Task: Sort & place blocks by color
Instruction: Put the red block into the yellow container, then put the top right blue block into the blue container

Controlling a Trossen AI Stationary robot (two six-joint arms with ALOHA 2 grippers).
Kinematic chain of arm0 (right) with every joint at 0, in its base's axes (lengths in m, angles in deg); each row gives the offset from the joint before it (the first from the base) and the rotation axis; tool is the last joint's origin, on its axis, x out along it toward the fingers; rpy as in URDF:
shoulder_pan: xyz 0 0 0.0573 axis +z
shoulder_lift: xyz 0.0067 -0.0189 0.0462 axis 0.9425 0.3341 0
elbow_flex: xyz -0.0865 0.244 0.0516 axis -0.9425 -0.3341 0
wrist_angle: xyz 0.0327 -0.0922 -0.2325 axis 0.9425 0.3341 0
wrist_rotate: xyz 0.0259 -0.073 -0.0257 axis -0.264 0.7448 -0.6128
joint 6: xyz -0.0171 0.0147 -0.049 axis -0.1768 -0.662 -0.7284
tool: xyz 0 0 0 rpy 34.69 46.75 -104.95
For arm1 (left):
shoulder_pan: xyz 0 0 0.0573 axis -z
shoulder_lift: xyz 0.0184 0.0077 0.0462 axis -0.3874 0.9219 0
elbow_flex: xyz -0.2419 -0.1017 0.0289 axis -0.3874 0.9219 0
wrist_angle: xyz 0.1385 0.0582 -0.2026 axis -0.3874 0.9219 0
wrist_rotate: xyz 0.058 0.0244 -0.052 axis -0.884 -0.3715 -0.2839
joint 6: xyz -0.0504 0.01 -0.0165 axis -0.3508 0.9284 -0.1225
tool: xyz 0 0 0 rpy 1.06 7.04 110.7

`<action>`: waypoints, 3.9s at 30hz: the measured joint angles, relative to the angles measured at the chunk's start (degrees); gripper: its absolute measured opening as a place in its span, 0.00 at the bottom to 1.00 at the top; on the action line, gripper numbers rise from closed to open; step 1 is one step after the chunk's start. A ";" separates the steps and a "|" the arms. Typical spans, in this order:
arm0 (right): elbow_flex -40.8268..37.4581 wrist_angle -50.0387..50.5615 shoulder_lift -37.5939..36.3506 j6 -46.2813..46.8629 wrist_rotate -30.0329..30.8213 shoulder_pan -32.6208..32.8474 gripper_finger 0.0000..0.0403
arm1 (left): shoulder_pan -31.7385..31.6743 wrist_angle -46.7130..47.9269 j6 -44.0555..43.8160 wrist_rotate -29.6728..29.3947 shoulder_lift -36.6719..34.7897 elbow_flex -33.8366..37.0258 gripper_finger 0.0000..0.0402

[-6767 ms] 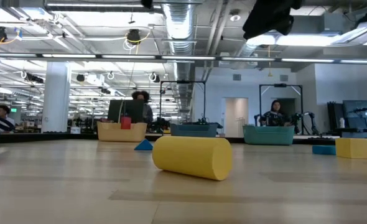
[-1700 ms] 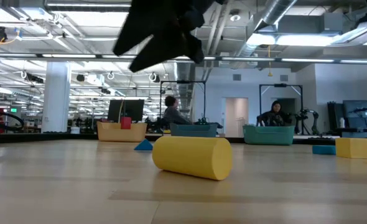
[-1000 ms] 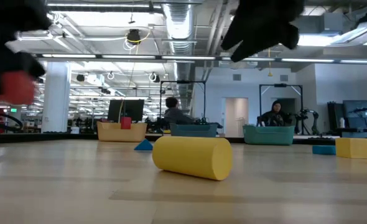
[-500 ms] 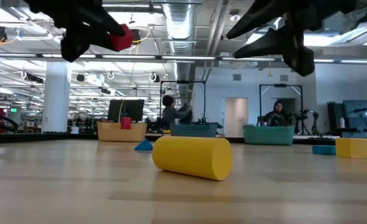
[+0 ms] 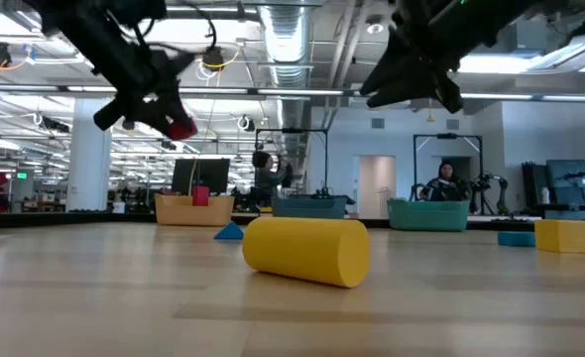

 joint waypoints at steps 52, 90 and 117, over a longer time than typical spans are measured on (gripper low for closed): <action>-14.62 27.86 -43.83 -15.10 -24.97 -35.96 0.30 | -15.62 -9.31 16.76 15.66 32.35 -22.62 0.47; -22.60 -0.36 -37.07 -8.24 -32.19 -34.50 0.30 | -7.32 -14.43 28.13 12.50 20.64 -22.62 0.46; -22.56 24.60 -34.55 -6.20 -37.70 -18.74 0.48 | -9.04 -10.18 32.06 10.68 20.64 -22.62 0.46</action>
